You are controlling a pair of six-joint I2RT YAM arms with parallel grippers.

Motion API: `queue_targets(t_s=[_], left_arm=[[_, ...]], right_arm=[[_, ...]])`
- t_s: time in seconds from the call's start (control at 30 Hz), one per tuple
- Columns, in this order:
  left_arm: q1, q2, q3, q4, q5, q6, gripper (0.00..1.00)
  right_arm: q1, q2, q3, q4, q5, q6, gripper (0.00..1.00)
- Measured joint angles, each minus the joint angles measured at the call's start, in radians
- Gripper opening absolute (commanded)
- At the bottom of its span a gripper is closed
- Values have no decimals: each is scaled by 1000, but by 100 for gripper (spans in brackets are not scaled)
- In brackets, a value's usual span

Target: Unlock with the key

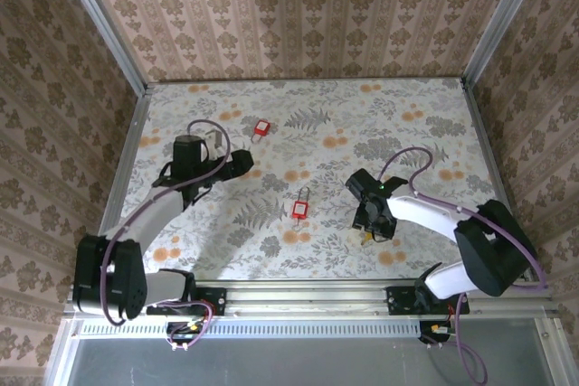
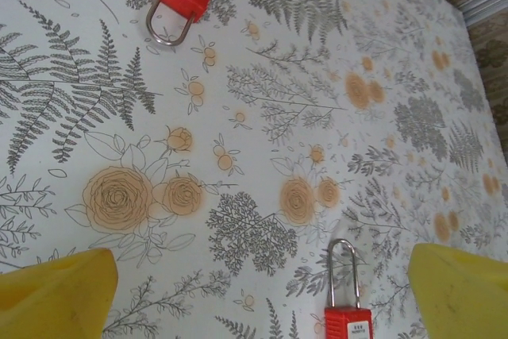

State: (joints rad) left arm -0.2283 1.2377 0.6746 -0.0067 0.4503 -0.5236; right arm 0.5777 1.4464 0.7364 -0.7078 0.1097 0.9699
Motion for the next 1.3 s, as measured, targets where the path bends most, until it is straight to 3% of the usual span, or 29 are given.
queue_targets(t_s=[0.23,0.33,0.43,0.67,0.83,1.07,1.3], left_arm=[[-9,-97,-67,-16,-25,-20,95],[-65,-101,-72,-43,-76,-23,94],[-148,-100,-72,-76,-126,-29,94],[-315,-88,-64,-92,-254,-102,91],[-422,-28,-18,-101,-342,-152,90],[-501,94,78,-78,-392,-211,88],[-529,168,110,85,-306,-293,89]], right_arm=[[11,32,5,23,0,11,41],[21,13,-11,35,2,14,26],[23,-64,-71,55,3,29,21],[34,-389,-241,8,-2,63,0],[22,-575,-309,0,-8,56,0],[-16,-594,-337,47,-29,16,0],[-17,-613,-272,130,-70,-30,0]])
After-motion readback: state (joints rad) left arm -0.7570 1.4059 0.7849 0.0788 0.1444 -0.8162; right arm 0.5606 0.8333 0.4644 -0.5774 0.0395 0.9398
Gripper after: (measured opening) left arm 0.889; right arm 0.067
